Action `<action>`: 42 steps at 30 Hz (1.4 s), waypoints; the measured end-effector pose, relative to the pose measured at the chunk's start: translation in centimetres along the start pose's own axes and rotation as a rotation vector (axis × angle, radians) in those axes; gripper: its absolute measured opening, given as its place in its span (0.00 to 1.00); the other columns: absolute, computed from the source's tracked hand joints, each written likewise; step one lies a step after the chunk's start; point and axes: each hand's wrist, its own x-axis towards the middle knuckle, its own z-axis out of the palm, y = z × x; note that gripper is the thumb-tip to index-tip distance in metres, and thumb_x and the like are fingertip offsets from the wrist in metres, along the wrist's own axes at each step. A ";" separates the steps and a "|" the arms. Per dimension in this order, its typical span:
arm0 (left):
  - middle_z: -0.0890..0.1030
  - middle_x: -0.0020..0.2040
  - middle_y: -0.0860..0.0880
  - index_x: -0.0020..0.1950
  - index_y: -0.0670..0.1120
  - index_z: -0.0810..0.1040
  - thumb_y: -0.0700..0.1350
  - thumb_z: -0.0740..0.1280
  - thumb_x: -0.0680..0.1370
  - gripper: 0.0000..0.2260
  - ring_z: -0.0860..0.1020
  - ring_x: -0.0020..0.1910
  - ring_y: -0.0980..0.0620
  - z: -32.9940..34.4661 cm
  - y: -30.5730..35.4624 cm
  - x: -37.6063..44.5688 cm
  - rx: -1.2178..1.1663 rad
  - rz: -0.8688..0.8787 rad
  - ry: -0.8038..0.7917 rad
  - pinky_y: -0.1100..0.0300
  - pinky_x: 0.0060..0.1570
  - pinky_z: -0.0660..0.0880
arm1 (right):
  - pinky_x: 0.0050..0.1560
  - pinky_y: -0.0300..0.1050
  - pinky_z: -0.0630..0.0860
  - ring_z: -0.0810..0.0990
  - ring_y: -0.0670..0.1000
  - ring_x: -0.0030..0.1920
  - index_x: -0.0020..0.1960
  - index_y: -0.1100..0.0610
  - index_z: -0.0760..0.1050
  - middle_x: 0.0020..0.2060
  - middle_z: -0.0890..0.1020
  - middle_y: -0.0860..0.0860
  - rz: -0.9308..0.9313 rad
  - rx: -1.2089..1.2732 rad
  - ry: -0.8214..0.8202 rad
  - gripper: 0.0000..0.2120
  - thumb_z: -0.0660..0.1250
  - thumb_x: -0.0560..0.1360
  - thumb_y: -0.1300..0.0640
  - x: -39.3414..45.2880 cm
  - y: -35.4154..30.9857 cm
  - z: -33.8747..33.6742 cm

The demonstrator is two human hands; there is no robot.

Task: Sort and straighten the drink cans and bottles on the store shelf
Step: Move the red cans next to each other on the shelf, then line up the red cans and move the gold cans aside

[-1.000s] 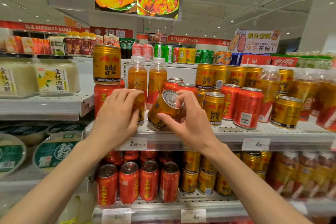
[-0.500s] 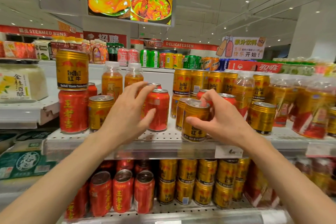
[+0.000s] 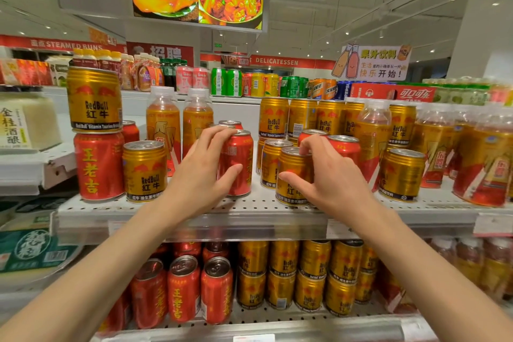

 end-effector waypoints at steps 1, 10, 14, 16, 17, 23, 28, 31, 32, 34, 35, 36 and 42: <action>0.65 0.74 0.50 0.77 0.48 0.63 0.50 0.69 0.78 0.29 0.69 0.72 0.48 0.0 0.0 0.0 0.001 0.000 0.002 0.48 0.71 0.68 | 0.34 0.50 0.81 0.79 0.51 0.38 0.56 0.49 0.65 0.49 0.75 0.46 -0.005 -0.007 0.028 0.23 0.68 0.74 0.35 -0.3 0.0 0.3; 0.63 0.78 0.54 0.80 0.53 0.59 0.53 0.66 0.80 0.30 0.66 0.74 0.52 -2.1 -0.2 -0.6 0.108 0.039 -0.045 0.50 0.70 0.70 | 0.36 0.50 0.81 0.79 0.46 0.36 0.59 0.48 0.70 0.52 0.78 0.45 0.010 0.032 0.083 0.20 0.64 0.77 0.35 -0.8 -0.5 -0.5; 0.72 0.69 0.48 0.75 0.47 0.68 0.49 0.68 0.79 0.25 0.72 0.66 0.47 -4.5 -1.0 -1.6 0.236 0.052 0.024 0.49 0.62 0.74 | 0.29 0.46 0.78 0.75 0.45 0.34 0.56 0.54 0.76 0.52 0.78 0.48 -0.089 -0.027 0.194 0.16 0.67 0.78 0.42 0.5 -2.2 -1.1; 0.75 0.65 0.45 0.72 0.45 0.72 0.49 0.69 0.78 0.23 0.74 0.62 0.44 -6.0 -1.7 -2.0 0.347 0.044 0.054 0.48 0.58 0.75 | 0.33 0.45 0.79 0.76 0.46 0.39 0.55 0.54 0.77 0.51 0.78 0.49 -0.146 -0.016 0.193 0.15 0.68 0.77 0.44 1.5 -3.4 -0.9; 0.76 0.63 0.45 0.70 0.45 0.73 0.49 0.69 0.77 0.23 0.74 0.61 0.43 -6.8 -2.1 -2.2 0.411 0.031 0.054 0.47 0.57 0.74 | 0.38 0.46 0.81 0.77 0.47 0.43 0.56 0.54 0.77 0.52 0.78 0.49 -0.178 -0.005 0.168 0.16 0.68 0.77 0.43 2.2 -4.0 -0.7; 0.79 0.56 0.41 0.65 0.39 0.76 0.52 0.68 0.77 0.22 0.75 0.57 0.42 -9.1 -3.6 -3.3 0.685 -0.048 -0.089 0.47 0.54 0.78 | 0.58 0.51 0.79 0.77 0.49 0.58 0.71 0.51 0.69 0.65 0.73 0.49 -0.192 0.044 -0.148 0.26 0.65 0.78 0.39 5.7 -6.6 0.8; 0.76 0.64 0.45 0.69 0.44 0.73 0.55 0.65 0.79 0.22 0.70 0.66 0.45 -9.5 -4.2 -3.4 0.533 -0.096 -0.122 0.50 0.66 0.71 | 0.54 0.51 0.80 0.79 0.47 0.51 0.63 0.50 0.72 0.59 0.76 0.46 -0.162 0.150 -0.195 0.20 0.71 0.76 0.43 6.4 -6.0 1.2; 0.70 0.71 0.48 0.73 0.50 0.68 0.55 0.63 0.81 0.22 0.66 0.71 0.49 -10.0 -4.4 -3.0 0.426 -0.084 -0.209 0.53 0.71 0.66 | 0.52 0.51 0.81 0.80 0.47 0.49 0.60 0.50 0.72 0.57 0.76 0.45 -0.167 0.168 -0.182 0.19 0.72 0.75 0.43 6.5 -6.0 1.3; 0.69 0.72 0.49 0.73 0.52 0.67 0.55 0.63 0.81 0.22 0.68 0.70 0.49 -10.1 -4.3 -2.9 0.391 -0.086 -0.248 0.54 0.70 0.67 | 0.51 0.51 0.81 0.80 0.47 0.48 0.60 0.50 0.72 0.56 0.76 0.44 -0.169 0.175 -0.174 0.19 0.72 0.74 0.43 6.5 -6.0 1.4; 0.67 0.73 0.52 0.73 0.56 0.64 0.55 0.64 0.81 0.21 0.74 0.61 0.51 -10.2 -4.2 -2.6 0.312 -0.108 -0.312 0.56 0.63 0.69 | 0.50 0.51 0.81 0.80 0.46 0.47 0.59 0.50 0.72 0.54 0.76 0.43 -0.169 0.189 -0.163 0.19 0.72 0.74 0.42 6.5 -6.0 1.5; 0.67 0.73 0.53 0.72 0.58 0.64 0.55 0.64 0.81 0.21 0.76 0.55 0.52 -10.2 -4.1 -2.6 0.268 -0.125 -0.330 0.56 0.60 0.71 | 0.50 0.51 0.81 0.80 0.46 0.47 0.59 0.50 0.72 0.54 0.76 0.43 -0.166 0.193 -0.161 0.19 0.72 0.74 0.42 6.4 -5.9 1.6; 0.68 0.73 0.53 0.71 0.60 0.63 0.55 0.65 0.81 0.20 0.76 0.52 0.53 -10.0 -4.2 -2.6 0.227 -0.141 -0.335 0.55 0.58 0.72 | 0.50 0.51 0.81 0.80 0.46 0.47 0.59 0.50 0.72 0.54 0.76 0.43 -0.165 0.193 -0.161 0.20 0.72 0.74 0.42 6.4 -5.9 1.7; 0.76 0.62 0.54 0.62 0.59 0.66 0.57 0.66 0.79 0.15 0.76 0.47 0.60 -9.9 -4.7 -2.4 0.045 -0.226 -0.280 0.63 0.42 0.72 | 0.52 0.51 0.81 0.81 0.46 0.50 0.61 0.51 0.74 0.57 0.80 0.45 -0.156 0.186 -0.183 0.19 0.70 0.75 0.42 6.3 -6.1 1.3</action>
